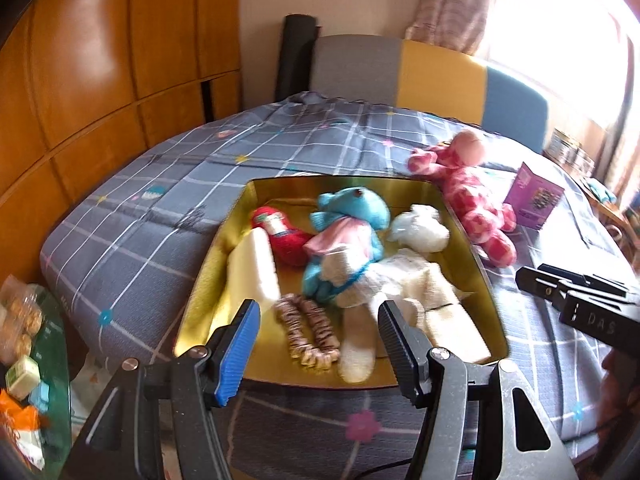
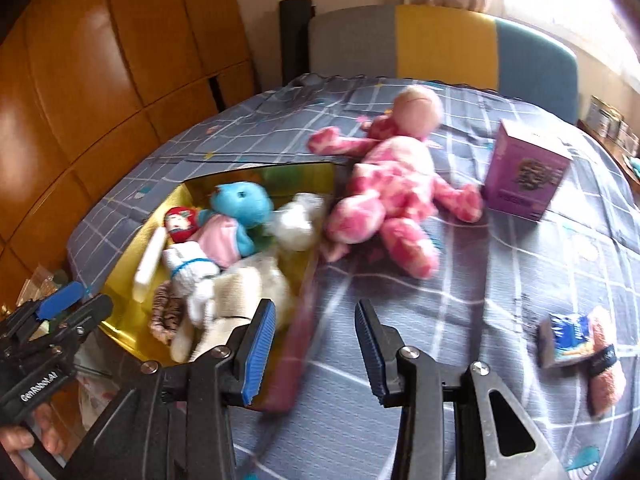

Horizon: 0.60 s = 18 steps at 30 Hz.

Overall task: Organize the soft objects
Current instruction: 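Lower the white sock into the gold tray and open the right gripper, then move both grippers back toward the tissue pack and pink dishcloth roll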

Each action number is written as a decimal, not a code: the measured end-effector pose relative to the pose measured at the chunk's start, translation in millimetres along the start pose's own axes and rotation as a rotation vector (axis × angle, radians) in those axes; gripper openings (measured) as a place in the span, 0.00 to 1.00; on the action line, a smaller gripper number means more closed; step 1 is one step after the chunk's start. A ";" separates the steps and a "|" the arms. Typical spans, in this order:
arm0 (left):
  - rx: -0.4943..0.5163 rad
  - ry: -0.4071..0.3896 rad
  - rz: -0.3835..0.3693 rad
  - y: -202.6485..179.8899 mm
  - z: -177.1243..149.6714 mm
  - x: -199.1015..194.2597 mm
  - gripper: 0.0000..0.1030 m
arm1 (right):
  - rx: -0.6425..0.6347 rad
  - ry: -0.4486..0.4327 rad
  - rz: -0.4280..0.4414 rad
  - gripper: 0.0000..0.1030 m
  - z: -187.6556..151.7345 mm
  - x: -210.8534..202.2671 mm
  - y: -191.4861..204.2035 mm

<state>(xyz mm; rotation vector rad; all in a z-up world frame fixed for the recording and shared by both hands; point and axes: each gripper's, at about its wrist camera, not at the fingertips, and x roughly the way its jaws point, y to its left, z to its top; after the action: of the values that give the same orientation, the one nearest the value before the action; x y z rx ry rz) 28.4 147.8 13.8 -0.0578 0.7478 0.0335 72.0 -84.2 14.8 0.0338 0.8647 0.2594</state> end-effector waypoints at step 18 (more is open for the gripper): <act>0.334 0.002 -0.218 -133.8 22.2 4.6 0.62 | 0.408 -0.054 -0.364 0.40 -40.5 -91.4 -223.5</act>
<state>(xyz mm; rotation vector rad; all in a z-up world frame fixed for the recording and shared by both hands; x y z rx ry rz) 53.7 15.7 32.3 0.1793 0.7373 -0.2983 32.2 -325.5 26.8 0.2593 0.8419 -0.2602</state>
